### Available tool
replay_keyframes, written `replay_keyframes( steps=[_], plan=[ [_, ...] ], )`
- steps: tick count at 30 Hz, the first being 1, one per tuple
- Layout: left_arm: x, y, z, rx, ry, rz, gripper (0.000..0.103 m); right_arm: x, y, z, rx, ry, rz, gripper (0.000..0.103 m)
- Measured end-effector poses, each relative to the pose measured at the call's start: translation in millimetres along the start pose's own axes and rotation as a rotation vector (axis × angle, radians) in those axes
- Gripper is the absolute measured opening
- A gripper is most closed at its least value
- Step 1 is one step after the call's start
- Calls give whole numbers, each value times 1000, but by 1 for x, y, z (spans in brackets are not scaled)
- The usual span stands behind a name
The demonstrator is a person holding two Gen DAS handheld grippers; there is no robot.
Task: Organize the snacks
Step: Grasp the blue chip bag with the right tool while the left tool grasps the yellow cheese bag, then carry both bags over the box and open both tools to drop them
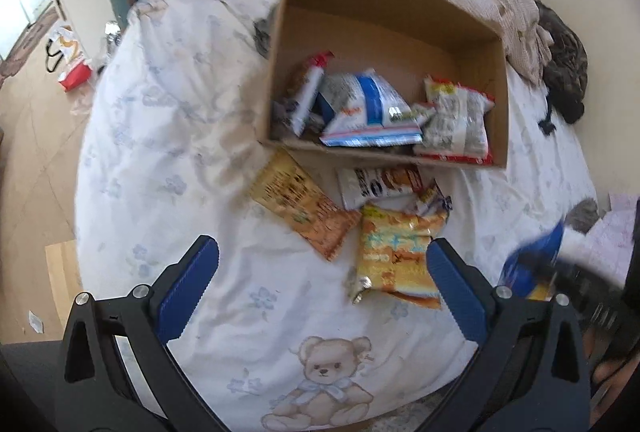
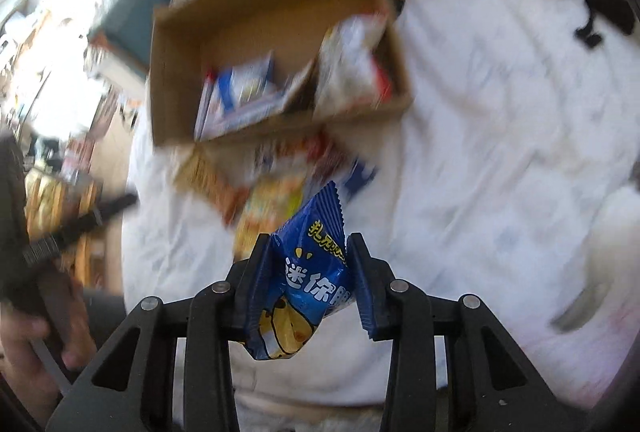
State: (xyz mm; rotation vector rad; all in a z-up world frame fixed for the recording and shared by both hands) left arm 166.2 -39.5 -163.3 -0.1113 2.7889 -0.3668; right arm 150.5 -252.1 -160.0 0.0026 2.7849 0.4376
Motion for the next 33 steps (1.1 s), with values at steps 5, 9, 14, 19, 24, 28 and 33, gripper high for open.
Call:
replay_keyframes(
  steps=[5,9,14,19,24,28,33],
  plan=[
    [13,-16,20,51,49,1,102,-8,-23,2,15,-39,96,39],
    [20,-34,43,58,93,44,102,-9,-27,0,28,-56,116,39],
    [34,-58,70,61,134,112,102,-6,-40,-7,44,-75,157,39],
    [41,-71,89,101,183,110,88,-3,-56,-6,36,-66,199,39],
    [34,-66,103,46,165,126,81,-3,-59,-6,25,-61,221,39],
    [41,-66,112,46,207,132,55,-4,-55,-3,30,-58,206,39],
    [41,-65,97,-19,189,160,40,-5,-56,-3,27,-63,206,39]
  ],
)
Point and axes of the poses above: each gripper's, at about its wrist camera, not at the fingertips, and z roughly the way its jaws point, y to its left, x to its underside, the point moved 9 cm from there along z, roughly the way its jaws point, and after that the axes turned 3 degrees about y, right-handed, at the moved point
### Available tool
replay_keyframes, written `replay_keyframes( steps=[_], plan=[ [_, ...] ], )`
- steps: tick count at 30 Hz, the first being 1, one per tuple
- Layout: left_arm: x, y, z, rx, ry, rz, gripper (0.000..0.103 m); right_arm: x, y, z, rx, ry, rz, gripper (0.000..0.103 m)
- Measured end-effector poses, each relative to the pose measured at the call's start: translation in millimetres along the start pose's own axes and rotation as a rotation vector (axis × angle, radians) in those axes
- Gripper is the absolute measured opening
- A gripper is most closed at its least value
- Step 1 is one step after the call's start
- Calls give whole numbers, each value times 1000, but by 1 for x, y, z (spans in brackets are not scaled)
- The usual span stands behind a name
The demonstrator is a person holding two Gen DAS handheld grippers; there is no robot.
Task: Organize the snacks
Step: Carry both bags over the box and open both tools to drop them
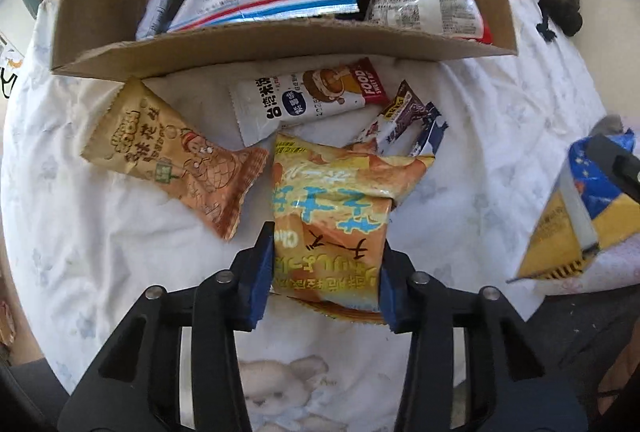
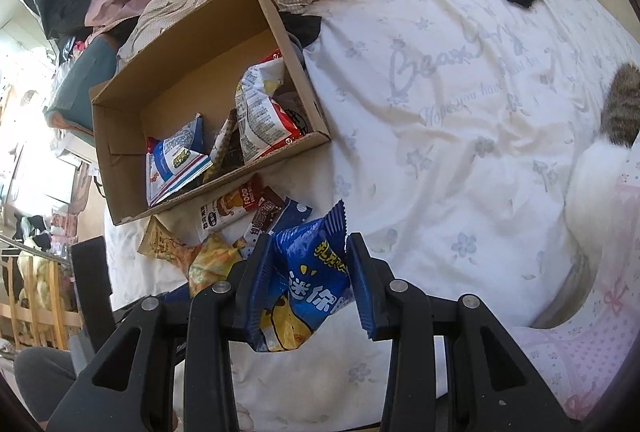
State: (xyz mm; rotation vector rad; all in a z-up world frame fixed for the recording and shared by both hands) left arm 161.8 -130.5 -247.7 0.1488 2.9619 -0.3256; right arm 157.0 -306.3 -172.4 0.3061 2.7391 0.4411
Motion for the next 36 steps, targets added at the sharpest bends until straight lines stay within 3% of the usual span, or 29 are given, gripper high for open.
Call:
replay_keyframes(
  steps=[6,19,30,36],
  plan=[
    [12,10,-25,-45,-61,-10,39,-1,9,-3,-24,-9,-9,39],
    [0,39,-96,-151,-263,-30,39,0,42,-16,-112,-48,-50,39],
    [-38,54,-161,-204,-390,-24,38,-36,67,-42,-220,-170,-75,39],
    [-66,61,-180,-209,-420,-27,37,-61,74,-50,-259,-226,-58,39]
  ],
)
Point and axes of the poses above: each gripper's, at about its wrist camera, not at the fingertips, and z roughly the way its jaws point, y to its left, x to its underside, the point moved 9 cm from there along z, roughly the way its jaws point, and after that the axes turned 3 degrees about y, right-handed, at the moved point
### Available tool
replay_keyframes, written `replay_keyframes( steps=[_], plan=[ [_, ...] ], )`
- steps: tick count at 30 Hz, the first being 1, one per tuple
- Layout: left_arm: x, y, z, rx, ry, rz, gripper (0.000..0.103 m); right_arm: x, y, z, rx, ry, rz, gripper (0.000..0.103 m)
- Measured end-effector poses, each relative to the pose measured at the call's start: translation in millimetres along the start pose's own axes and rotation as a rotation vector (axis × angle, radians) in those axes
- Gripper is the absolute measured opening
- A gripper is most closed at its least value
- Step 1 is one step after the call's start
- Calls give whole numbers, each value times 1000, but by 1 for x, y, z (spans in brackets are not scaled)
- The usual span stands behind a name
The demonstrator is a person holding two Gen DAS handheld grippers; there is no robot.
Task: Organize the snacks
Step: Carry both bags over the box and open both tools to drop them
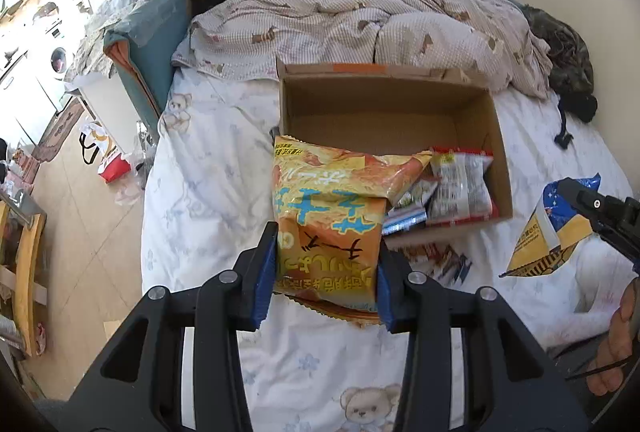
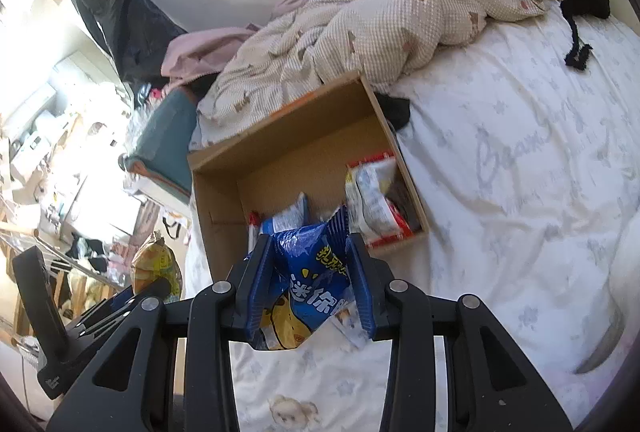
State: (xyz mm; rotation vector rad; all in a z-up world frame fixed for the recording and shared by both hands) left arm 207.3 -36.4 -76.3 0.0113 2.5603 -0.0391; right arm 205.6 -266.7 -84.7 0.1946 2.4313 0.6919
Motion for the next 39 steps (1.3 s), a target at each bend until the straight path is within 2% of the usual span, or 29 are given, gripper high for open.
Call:
replay_keyframes(
  steps=[16,21,26,29,32,33,34,35,37,39],
  plan=[
    [-55,-9,51,-18,-15,47,37,-54,-4,61,47,5,-6,39],
    [-59,-8,77,28,1,-16,37,-63,-5,78,51,13,0,39],
    [-55,-5,101,41,53,-31,38,-65,-7,101,60,46,7,39],
    [-57,-4,108,41,57,-34,38,-66,-5,113,60,60,-7,39],
    [-61,-11,109,53,42,-14,40,-67,0,122,41,58,4,47],
    [-60,-13,110,63,40,-8,41,-66,2,124,33,64,5,58],
    [-60,-16,111,67,46,3,43,-66,3,125,24,63,4,65],
    [-59,-18,112,66,56,15,46,-66,4,125,20,57,2,77],
    [-55,-22,114,74,76,29,72,-66,4,124,35,48,-13,80],
    [-54,-22,112,85,72,24,80,-66,4,123,39,53,-26,80]
  ],
)
Point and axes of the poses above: each gripper's, at about its wrist camera, not at the fingertips, and z roughly the way its jaws point, y to its left, x to its underside, the point moved 9 cm from there along z, roughly the way its jaws point, and after that the axes turned 3 degrees about y, right-handed, at the moved point
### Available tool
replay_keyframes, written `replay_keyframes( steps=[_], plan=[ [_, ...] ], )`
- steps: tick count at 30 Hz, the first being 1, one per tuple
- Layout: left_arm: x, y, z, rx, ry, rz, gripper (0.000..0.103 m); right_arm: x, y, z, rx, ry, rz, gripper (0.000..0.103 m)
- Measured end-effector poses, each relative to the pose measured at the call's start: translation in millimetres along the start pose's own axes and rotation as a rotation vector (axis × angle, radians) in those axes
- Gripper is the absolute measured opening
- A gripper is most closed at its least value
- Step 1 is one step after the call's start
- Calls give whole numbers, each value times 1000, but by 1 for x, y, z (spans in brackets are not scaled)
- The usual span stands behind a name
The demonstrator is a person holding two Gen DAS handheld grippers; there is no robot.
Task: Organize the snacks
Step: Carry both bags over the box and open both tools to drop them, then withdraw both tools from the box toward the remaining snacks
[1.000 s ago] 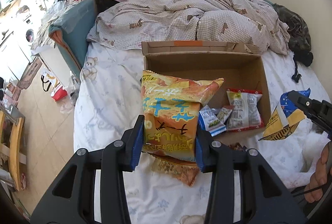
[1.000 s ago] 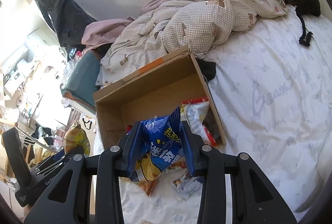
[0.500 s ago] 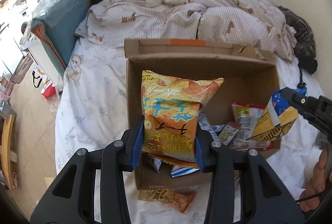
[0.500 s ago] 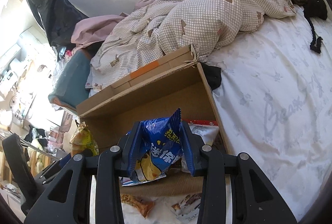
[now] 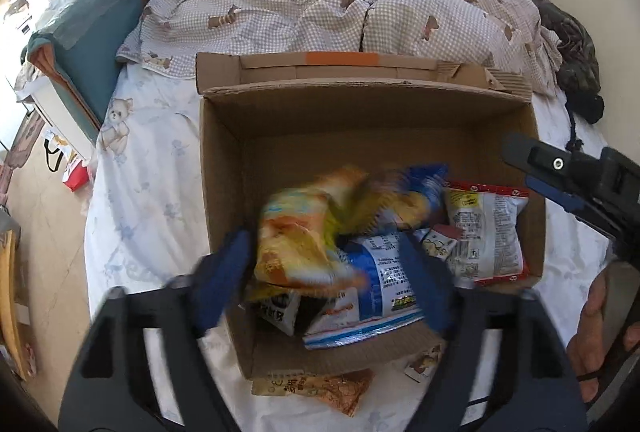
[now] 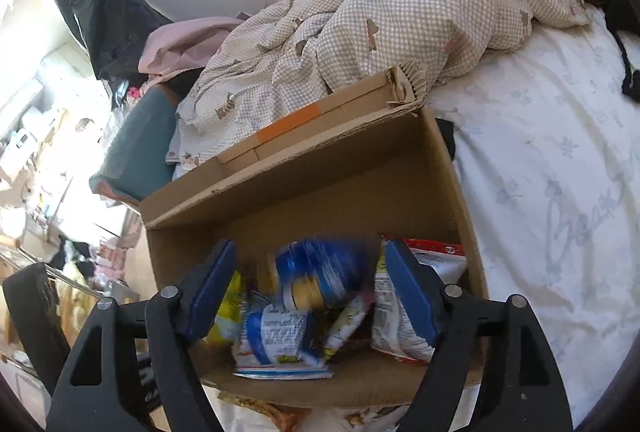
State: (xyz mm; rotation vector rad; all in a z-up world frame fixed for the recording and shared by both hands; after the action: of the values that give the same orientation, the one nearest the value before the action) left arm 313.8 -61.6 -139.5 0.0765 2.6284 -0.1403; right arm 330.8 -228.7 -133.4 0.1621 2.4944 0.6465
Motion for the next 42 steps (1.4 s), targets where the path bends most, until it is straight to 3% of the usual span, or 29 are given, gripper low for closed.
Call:
replay_keyframes(
  steps=[19,33,42],
  plan=[
    [-1,6,-14,27,-27,-48,81,2,-4,-9,-15,22,17,80],
    [16,30,-52,-73,-87,-130,81,22,2,-35,-4,19,11,80],
    [41,43,-76,-85,-106,-134,81,44,3,-58,4,15,21,80]
  ],
)
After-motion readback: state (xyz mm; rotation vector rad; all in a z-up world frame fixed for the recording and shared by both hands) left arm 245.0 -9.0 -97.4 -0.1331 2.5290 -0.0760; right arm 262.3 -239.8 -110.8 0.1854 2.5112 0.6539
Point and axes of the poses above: each gripper's, at about its wrist camera, not at the fingertips, and z roughly the way its jaws point, y to its left, x to its underside, the point moved 9 cm from there along z, roughly the way its jaws point, and after that the axes turned 3 degrees about y, right-handed, at the moved point
